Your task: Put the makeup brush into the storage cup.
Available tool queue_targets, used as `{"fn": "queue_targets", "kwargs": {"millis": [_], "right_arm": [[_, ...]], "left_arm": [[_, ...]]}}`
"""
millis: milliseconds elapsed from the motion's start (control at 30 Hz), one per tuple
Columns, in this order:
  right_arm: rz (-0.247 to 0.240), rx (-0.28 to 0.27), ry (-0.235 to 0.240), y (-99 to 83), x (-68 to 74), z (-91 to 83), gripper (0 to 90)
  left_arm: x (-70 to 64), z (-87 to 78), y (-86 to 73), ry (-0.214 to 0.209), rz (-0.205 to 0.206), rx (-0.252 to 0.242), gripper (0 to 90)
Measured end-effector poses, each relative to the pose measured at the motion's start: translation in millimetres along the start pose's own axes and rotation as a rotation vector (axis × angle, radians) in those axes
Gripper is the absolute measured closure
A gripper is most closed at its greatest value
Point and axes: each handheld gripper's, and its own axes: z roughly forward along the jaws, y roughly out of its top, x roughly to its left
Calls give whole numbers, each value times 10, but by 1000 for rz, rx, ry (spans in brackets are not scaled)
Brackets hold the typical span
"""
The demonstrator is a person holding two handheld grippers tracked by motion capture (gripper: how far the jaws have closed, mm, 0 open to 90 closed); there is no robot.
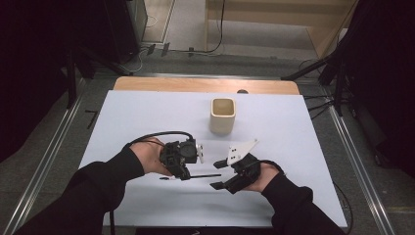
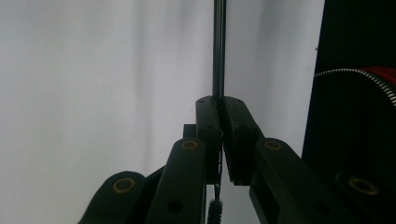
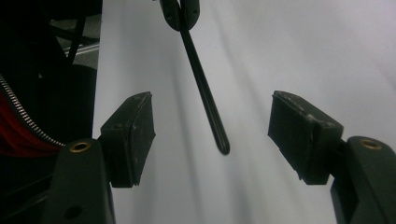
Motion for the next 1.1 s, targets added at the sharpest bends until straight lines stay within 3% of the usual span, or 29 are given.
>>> {"fn": "queue_targets", "kwargs": {"millis": [167,500,967,1100], "right_arm": [[-14,10,10,33,8,74,381],[-10,31,33,78,4,231,571],[-36,8,67,108,44,223,791],[-39,12,81,108,54,224,842]], "left_arm": [[2,-7,22,-3,17,6,869],[-5,29,65,-20,29,6,869],[-36,6,132,-23,57,-6,868],[-49,-6,144,-20,83,-2,868]]}}
